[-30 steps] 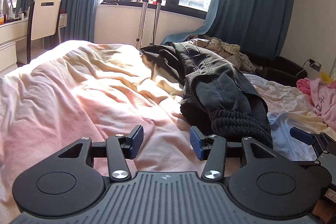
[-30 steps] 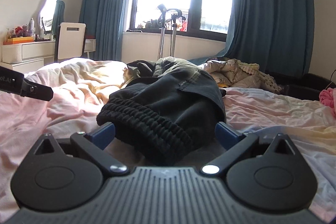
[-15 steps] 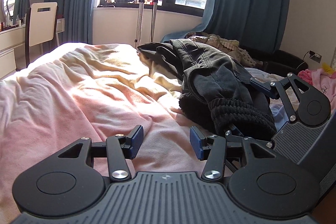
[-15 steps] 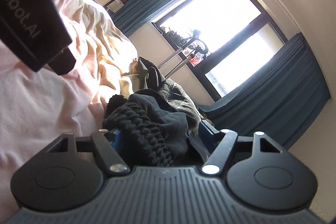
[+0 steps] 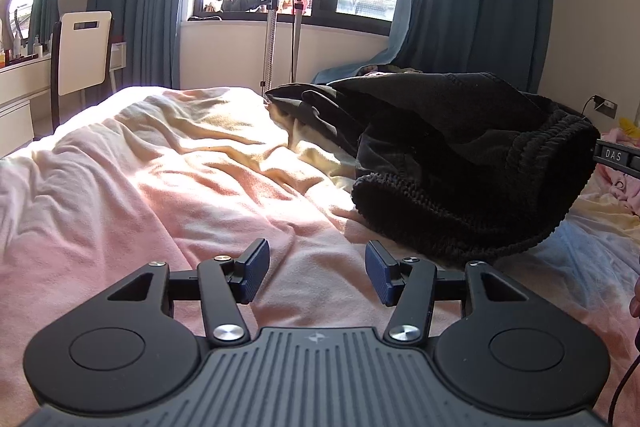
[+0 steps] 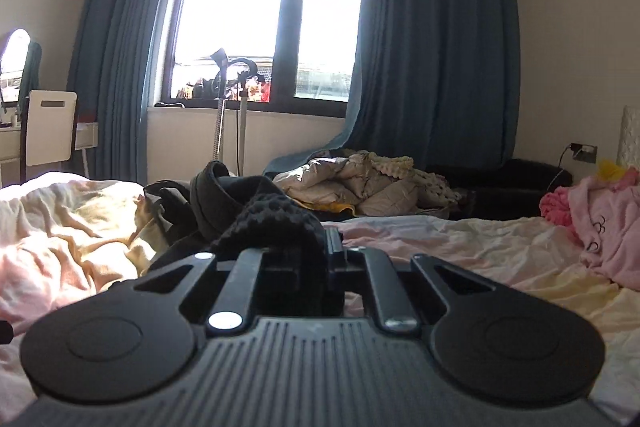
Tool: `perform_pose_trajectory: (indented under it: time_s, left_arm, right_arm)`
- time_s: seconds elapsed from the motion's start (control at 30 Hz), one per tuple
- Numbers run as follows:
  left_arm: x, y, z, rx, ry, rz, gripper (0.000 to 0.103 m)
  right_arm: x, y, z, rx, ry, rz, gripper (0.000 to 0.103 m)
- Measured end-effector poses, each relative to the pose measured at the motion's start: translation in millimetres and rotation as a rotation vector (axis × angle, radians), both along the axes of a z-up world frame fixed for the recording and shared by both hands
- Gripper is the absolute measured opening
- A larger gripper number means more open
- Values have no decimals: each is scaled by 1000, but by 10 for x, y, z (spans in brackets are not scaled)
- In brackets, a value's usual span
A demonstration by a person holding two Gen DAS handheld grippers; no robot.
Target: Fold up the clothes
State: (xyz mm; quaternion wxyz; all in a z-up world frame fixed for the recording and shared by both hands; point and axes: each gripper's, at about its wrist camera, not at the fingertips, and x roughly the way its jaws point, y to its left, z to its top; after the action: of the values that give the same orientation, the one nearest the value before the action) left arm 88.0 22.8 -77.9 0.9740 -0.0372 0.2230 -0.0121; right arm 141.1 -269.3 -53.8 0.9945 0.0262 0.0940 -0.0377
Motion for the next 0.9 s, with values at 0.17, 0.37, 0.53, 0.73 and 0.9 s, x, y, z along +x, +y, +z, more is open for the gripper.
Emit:
perform_pose_trajectory:
  time_s: [0.17, 0.37, 0.53, 0.73, 0.9]
  left_arm:
    - [6, -26, -3, 26, -8, -1, 58]
    - [-2, -58, 5, 49, -13, -13, 58]
    - [-55, -64, 59, 56, -27, -22, 58]
    - [-57, -52, 76, 60, -12, -26, 58]
    - [-3, -39, 27, 62, 23, -27, 58]
  right_arm:
    - [122, -783, -405, 408, 210, -144, 14]
    - [125, -1067, -1032, 717, 375, -222, 7]
    - [-5, -895, -729, 548, 359, -203, 22]
    - [-202, -608, -403, 211, 321, -143, 48]
    - [-302, -374, -137, -9, 227, -17, 58]
